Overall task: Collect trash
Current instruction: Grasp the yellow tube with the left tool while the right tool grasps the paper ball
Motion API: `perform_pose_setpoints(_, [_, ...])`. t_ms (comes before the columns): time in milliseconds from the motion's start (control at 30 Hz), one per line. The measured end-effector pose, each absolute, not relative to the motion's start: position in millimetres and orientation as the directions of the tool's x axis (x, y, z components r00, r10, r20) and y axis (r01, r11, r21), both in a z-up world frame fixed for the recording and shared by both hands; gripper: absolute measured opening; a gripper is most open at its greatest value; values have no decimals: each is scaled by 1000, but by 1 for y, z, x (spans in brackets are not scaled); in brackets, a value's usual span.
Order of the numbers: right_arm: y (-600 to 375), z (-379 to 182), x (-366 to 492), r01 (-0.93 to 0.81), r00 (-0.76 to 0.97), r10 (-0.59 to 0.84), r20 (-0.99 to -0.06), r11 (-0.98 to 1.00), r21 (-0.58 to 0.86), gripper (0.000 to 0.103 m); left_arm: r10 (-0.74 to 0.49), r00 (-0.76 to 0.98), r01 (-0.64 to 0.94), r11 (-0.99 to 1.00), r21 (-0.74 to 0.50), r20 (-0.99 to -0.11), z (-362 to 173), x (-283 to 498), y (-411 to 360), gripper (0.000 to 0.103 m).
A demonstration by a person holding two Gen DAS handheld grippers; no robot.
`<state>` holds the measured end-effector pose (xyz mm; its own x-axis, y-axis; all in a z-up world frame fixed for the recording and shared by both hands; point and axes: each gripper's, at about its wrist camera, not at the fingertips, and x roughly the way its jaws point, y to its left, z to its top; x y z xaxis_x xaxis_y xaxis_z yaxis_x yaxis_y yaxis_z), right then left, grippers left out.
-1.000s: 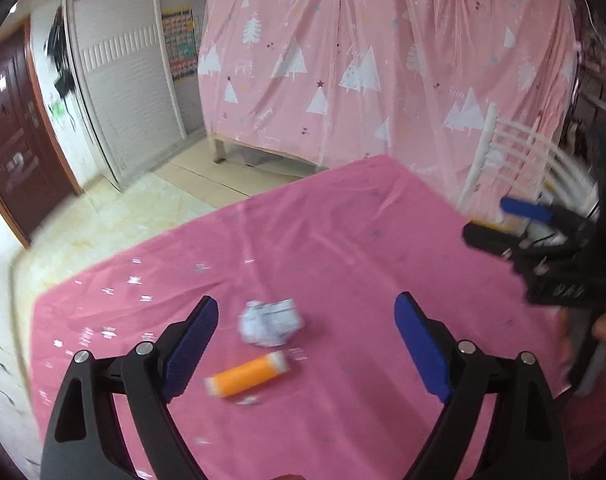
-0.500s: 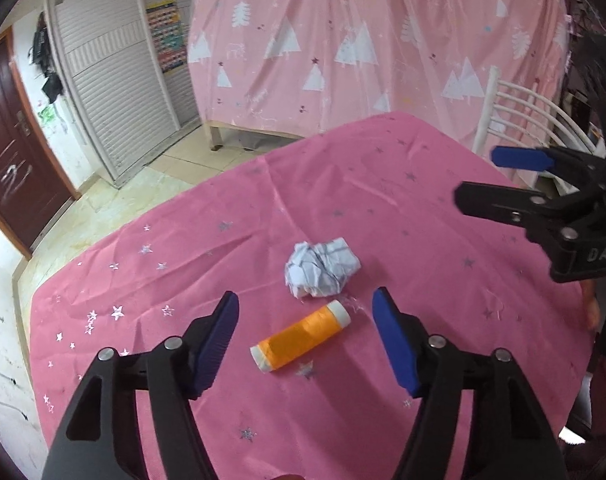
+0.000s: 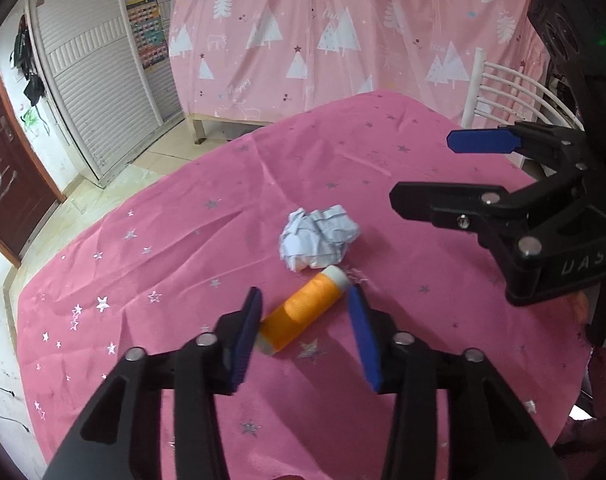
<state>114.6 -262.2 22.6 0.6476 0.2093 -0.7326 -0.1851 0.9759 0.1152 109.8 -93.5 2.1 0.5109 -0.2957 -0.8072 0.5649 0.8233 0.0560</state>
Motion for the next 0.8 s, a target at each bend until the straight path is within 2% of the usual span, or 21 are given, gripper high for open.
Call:
perform_pose_setpoints(233, [-249, 18, 123, -200, 628, 231, -743, 971, 132, 96, -308, 505, 579, 814, 52, -807, -1, 108, -90, 20])
perform_pose_setpoints(433, [-242, 18, 133, -200, 617, 268, -740, 963, 181, 96, -322, 501, 594, 803, 48, -803, -1, 104, -91, 15])
perform_pose_setpoints(500, [-239, 18, 137, -202, 614, 275, -740, 961, 189, 96, -327, 496, 593, 804, 39, -804, -1, 103, -90, 9])
perform_pose_setpoints(667, [-223, 12, 145, -231, 592, 284, -754, 956, 180, 96, -338, 487, 600, 799, 28, -805, -1, 96, -86, 9])
perform_pose_setpoints(733, [-216, 9, 147, -246, 582, 279, -764, 956, 162, 89, -339, 487, 600, 799, 27, -805, -1, 94, -84, 9])
perform_pose_setpoints(767, [-213, 8, 148, -251, 576, 276, -770, 956, 154, 79, -339, 487, 599, 800, 26, -805, -1, 93, -83, 9])
perform_pose_setpoints(800, [-209, 5, 150, -257, 566, 274, -777, 955, 149, 76, -338, 487, 598, 801, 26, -805, 0, 93, -83, 9])
